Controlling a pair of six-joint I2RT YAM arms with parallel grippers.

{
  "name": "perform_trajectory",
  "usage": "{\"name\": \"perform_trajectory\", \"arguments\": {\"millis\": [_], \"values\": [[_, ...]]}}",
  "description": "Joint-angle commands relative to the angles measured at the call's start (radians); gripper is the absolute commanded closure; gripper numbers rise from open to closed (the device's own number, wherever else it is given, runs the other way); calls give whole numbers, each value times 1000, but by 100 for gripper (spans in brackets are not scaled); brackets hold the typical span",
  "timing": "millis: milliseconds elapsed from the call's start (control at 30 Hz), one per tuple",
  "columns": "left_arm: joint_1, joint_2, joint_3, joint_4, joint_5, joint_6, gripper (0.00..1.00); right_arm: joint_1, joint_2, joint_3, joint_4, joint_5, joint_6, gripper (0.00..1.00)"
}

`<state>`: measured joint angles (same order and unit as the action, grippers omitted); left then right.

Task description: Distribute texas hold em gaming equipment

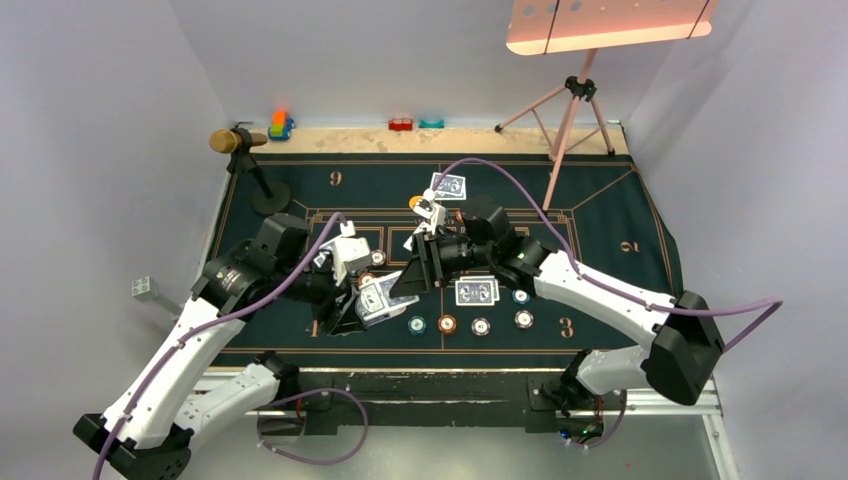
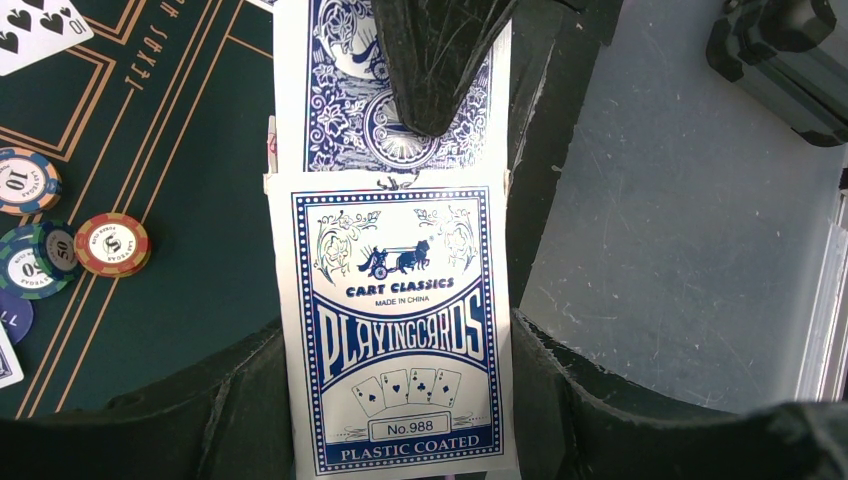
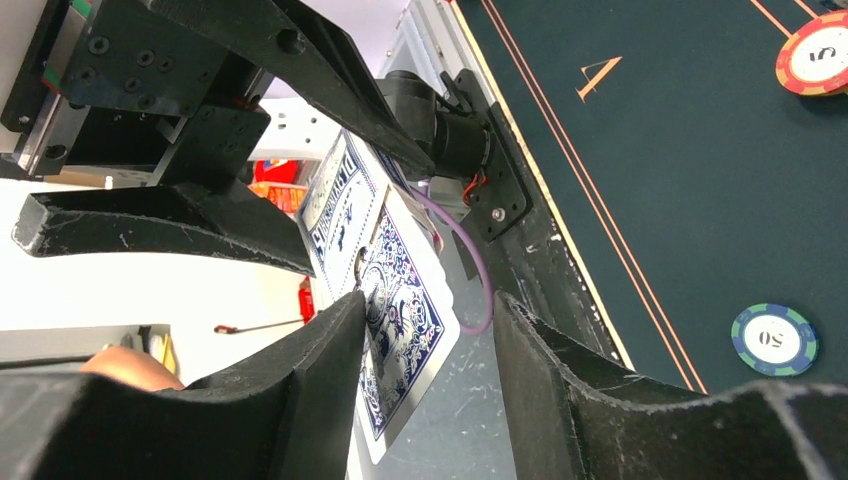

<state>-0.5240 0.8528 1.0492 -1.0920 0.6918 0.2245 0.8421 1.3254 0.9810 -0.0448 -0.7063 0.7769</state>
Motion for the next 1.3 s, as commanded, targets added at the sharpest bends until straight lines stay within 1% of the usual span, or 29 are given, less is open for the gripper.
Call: {"name": "perform_trajectory", "arguments": {"millis": [0,267,400,567,700,800,1033,1167,1267], "values": [[5,-9,41,40,21,5,80,-14,-45,11,-31,4,-26,46],[6,-17,46,38,35,-7,80,-51,-69,27,-95,21,-63,45],[6,-17,46,40,36,-6,80,-60,-75,34,-121,30,-77,47],[6,-20,48,38,44,-10,80,-68,-94,42,-148,48,-91,54],[6,-20,44,37,41,-8,80,-78,-113,56,-179,70,-108,66],[6,-23,43,37,42,-8,80,-84,-125,64,-190,83,-113,72],[6,-27,42,36,42,-9,80,-97,-131,127,-290,143,-170,75],[6,-29,38,34,41,-9,80,-112,-136,142,-305,128,-174,77],[6,-31,38,35,41,-9,80,-114,-135,146,-318,144,-183,77]]}}
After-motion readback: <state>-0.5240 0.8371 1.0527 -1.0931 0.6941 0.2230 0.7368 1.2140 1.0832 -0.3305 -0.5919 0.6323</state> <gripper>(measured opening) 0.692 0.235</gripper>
